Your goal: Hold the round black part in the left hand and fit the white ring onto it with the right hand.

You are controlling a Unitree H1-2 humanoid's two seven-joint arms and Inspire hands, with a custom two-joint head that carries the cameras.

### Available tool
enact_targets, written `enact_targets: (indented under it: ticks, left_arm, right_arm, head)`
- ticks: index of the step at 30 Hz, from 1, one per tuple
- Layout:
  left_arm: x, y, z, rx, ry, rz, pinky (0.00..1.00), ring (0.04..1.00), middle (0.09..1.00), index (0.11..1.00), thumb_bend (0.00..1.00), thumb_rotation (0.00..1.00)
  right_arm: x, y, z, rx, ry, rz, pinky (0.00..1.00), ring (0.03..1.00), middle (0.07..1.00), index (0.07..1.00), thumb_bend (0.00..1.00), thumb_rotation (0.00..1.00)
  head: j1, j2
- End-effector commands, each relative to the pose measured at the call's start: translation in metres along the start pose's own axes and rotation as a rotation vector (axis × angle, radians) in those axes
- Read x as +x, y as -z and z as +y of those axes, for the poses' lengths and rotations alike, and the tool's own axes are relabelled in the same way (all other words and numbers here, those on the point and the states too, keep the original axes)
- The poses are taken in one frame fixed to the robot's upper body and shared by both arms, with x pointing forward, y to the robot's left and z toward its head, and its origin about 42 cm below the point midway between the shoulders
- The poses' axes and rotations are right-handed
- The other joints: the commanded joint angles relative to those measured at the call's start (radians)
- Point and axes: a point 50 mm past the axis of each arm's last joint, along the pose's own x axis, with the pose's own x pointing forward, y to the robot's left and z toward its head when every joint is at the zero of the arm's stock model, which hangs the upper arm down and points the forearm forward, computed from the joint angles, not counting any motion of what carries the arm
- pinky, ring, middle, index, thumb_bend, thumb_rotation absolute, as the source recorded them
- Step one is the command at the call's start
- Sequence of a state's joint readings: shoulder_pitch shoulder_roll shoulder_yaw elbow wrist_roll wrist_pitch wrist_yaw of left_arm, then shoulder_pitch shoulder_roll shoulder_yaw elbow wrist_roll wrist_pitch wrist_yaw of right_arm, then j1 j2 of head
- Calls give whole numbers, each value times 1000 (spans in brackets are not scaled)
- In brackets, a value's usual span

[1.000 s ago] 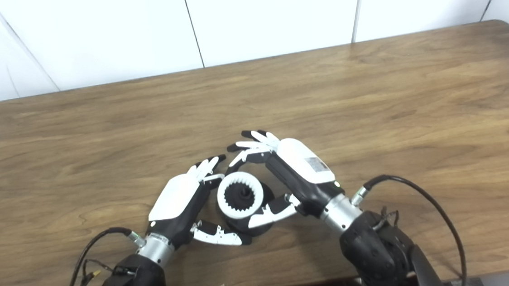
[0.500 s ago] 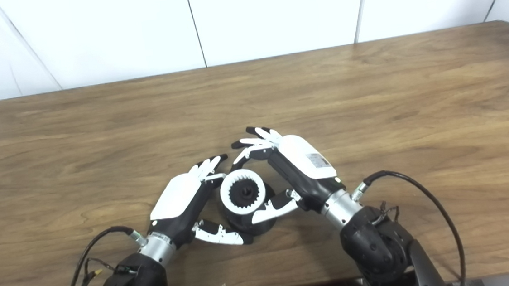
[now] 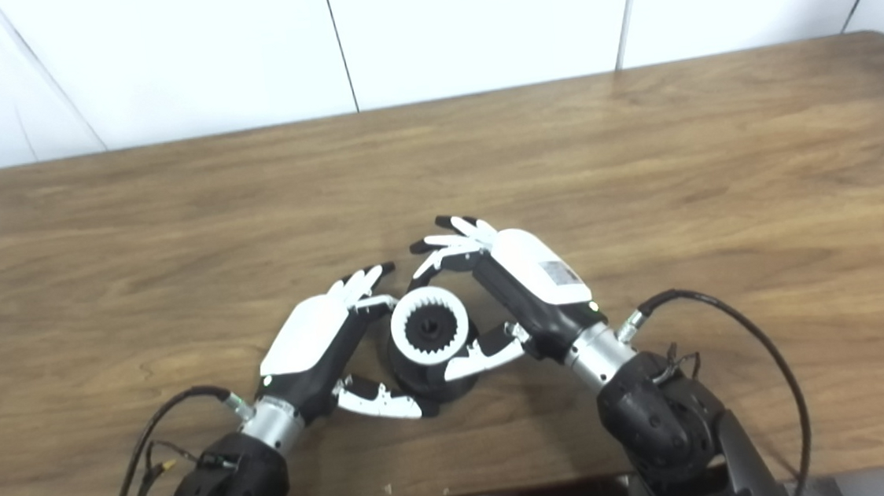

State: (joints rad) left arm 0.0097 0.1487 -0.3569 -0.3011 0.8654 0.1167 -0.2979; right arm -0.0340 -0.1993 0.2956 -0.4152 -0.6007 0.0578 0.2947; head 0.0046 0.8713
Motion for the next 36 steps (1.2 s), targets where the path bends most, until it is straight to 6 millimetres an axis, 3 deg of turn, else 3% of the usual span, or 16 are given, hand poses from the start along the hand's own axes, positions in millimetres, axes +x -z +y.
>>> enact_targets:
  ticks: [1,5,6,7,11,27,36]
  left_arm:
    - [4,-7,16,35,-51,-41,1000,1000,1000,646,1000,415]
    - [4,-7,17,31,-52,-38,1000,1000,1000,645,1000,406]
    - [4,-7,17,30,-52,-38,1000,1000,1000,646,1000,403]
    - [4,-7,17,32,-53,-39,1000,1000,1000,646,1000,403]
    - [4,-7,17,38,-53,-38,1000,1000,1000,647,1000,411]
    - [6,-8,18,30,-53,-33,1000,1000,1000,646,1000,394]
    - [7,-7,17,33,-53,-30,1000,1000,1000,645,1000,397]
  right_arm:
    - [3,-6,-11,-20,45,-51,1000,960,841,482,521,144]
    - [3,-7,-13,-53,-20,-14,1000,988,892,494,519,157]
    - [3,-8,-14,-63,-40,-4,1000,995,919,618,682,234]
    - [3,-9,-15,-70,-58,7,1000,998,936,699,776,277]
    - [4,-11,-18,-74,-97,37,982,1000,996,901,978,315]
    - [4,-11,-26,-68,-111,55,986,1000,1000,992,999,322]
    - [1,1,-36,-100,-185,121,954,1000,1000,1000,1000,333]
  head:
    - [1,1]
    - [0,2]
    - [1,2]
    - [0,3]
    - [-1,5]
    - [1,11]
    - [6,6]
